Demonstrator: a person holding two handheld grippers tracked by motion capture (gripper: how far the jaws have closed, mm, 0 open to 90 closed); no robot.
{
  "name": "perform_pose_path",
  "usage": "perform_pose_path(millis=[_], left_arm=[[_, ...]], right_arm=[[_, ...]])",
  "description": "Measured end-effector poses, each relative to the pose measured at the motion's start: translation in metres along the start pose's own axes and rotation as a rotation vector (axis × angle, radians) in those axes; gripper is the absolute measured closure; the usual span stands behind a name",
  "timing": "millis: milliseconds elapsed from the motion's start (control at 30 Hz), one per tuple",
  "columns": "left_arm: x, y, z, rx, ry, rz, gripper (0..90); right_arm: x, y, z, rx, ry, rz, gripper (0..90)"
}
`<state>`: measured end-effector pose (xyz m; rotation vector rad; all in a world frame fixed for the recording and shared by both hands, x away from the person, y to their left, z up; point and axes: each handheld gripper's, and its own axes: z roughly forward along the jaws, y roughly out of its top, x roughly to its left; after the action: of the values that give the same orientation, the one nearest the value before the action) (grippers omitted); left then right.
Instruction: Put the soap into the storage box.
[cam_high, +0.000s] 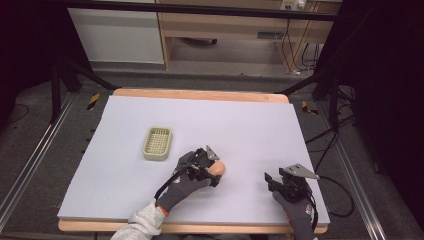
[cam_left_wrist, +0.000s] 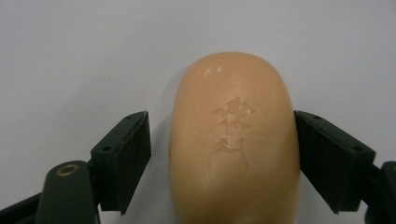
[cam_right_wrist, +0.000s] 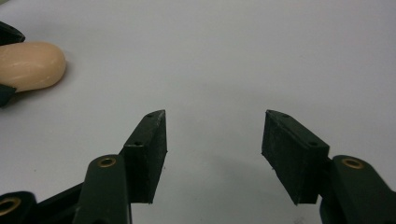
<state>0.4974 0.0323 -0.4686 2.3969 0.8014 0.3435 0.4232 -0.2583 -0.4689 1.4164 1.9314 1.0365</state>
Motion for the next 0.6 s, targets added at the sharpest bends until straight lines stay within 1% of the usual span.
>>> perform_pose_path(millis=[333,367,600], left_arm=[[-0.0010,-0.0003,0.0008,0.003,-0.019,-0.003,26.7],[-0.0006,-0.0001,0.0003,0.009,-0.020,0.004,27.4],[-0.0008,0.0001,0.0001,0.012,-0.030,0.003,30.8]], right_arm=[[0.0002,-0.0001,0.0003,0.001,-0.001,0.002,40.4],[0.0001,-0.0001,0.0003,0.001,-0.001,0.003,40.4],[0.0001,0.0000,0.0004,0.000,-0.001,0.004,40.4]])
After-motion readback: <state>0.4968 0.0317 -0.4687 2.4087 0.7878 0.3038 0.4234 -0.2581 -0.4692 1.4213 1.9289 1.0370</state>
